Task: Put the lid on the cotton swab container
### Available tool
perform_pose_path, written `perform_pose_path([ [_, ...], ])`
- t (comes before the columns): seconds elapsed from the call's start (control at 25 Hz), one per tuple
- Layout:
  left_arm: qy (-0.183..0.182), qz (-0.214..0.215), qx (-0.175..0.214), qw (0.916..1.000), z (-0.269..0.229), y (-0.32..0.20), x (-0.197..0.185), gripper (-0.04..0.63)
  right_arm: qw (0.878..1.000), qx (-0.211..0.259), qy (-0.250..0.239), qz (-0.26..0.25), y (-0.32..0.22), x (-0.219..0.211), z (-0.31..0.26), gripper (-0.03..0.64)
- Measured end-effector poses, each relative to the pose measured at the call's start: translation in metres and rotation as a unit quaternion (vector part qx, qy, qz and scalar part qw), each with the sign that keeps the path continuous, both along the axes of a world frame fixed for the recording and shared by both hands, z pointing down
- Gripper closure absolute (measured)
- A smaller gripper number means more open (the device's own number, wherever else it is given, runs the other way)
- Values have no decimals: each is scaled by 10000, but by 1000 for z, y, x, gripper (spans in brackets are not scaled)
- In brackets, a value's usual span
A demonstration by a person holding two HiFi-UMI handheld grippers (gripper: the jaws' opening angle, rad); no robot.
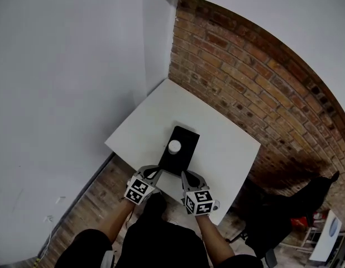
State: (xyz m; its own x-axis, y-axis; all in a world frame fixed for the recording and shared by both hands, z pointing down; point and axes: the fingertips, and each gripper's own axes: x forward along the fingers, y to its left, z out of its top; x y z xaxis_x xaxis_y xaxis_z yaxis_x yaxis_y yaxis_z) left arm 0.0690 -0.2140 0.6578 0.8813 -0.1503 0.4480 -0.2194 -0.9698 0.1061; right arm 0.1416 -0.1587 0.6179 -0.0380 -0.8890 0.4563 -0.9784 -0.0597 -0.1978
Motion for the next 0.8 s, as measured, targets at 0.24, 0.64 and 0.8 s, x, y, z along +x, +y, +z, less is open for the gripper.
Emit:
perform_pose_path([
  [0.24, 163, -168, 22, 9997, -19, 46, -25, 577, 9998, 171, 15, -41, 49, -24, -9, 595],
  [0.64, 207, -591, 412, 9972, -38, 134, -89, 577, 9973, 584, 442, -20, 143, -67, -30, 595],
  [0.8, 246, -850, 677, 9938, -56, 154, -119, 577, 9931, 970, 662, 26, 168, -88, -56, 595],
])
